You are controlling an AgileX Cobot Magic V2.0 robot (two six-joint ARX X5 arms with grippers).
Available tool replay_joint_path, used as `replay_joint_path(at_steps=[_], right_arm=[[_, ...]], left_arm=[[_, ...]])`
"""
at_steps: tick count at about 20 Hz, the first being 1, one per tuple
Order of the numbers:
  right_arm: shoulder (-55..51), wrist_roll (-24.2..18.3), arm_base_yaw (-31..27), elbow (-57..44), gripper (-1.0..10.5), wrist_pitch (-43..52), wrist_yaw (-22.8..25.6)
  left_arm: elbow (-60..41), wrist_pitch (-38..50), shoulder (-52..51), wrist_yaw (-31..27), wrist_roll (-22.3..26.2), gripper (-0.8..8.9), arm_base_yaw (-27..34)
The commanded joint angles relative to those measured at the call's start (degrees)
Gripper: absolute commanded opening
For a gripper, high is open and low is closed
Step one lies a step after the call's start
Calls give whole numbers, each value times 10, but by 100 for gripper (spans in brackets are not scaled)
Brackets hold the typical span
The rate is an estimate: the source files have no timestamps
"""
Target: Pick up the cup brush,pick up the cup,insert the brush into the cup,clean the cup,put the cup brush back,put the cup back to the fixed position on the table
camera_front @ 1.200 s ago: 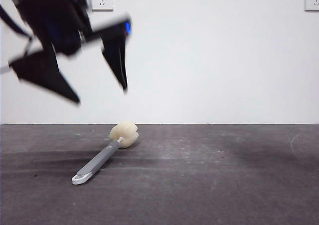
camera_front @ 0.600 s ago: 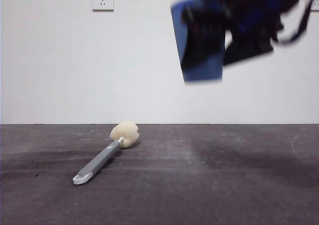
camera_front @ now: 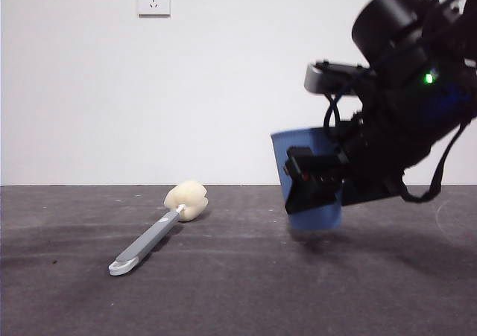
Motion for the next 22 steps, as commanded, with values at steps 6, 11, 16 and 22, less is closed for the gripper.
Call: replay_joint_path(at_steps=[6,11,16,22], right_arm=[[28,-29,-52,-5,-13,32,-80],[63,-27,-67,-5,-13,40,-119],[63,-28,-67,-5,63,-6,-121],[63,-25,-67,-5,402,-30,-121]], left_arm=[[-5,13,-1,2,5,440,-2],[-5,16,-1,2,5,440,-2],[-5,16,-1,2,5,440,-2],[-5,16,-1,3,5,440,-2]])
